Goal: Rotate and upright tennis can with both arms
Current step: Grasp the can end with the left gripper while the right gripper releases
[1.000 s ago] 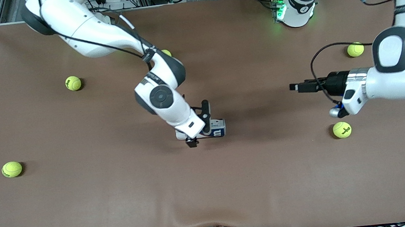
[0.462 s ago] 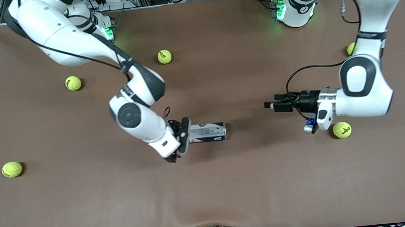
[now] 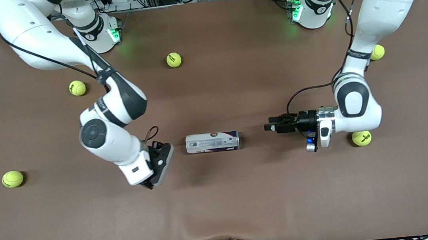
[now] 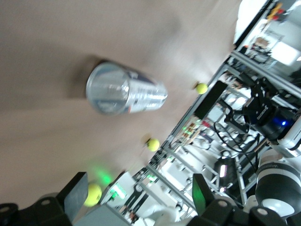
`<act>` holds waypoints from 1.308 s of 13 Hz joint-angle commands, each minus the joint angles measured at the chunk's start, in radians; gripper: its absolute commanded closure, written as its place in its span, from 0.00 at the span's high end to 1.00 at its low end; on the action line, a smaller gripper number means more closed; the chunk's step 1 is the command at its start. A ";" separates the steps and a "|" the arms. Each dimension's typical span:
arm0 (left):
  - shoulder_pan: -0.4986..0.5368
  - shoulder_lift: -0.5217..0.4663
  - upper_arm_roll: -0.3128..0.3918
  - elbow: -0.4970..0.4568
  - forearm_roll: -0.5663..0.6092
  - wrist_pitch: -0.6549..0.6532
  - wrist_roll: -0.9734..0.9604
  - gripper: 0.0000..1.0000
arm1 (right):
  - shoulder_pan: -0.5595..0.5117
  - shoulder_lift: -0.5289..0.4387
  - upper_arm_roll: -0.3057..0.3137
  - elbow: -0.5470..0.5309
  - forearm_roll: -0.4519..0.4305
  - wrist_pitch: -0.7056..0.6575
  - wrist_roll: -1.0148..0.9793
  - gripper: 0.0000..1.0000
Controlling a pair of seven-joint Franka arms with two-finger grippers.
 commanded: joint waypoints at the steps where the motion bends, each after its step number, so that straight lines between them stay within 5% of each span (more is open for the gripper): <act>1: -0.057 0.070 -0.001 0.071 -0.092 0.068 0.036 0.94 | -0.067 -0.041 0.013 -0.024 -0.017 -0.050 0.036 1.00; 9: -0.145 0.187 0.001 0.131 -0.172 0.144 0.079 0.79 | -0.173 -0.072 0.009 -0.024 -0.020 -0.085 0.047 1.00; 14: -0.174 0.248 0.004 0.187 -0.179 0.167 0.087 0.71 | -0.182 -0.177 -0.001 -0.023 -0.030 -0.236 0.251 1.00; 17: -0.192 0.255 0.003 0.201 -0.209 0.170 0.087 0.62 | -0.277 -0.268 0.004 -0.018 -0.016 -0.373 0.294 1.00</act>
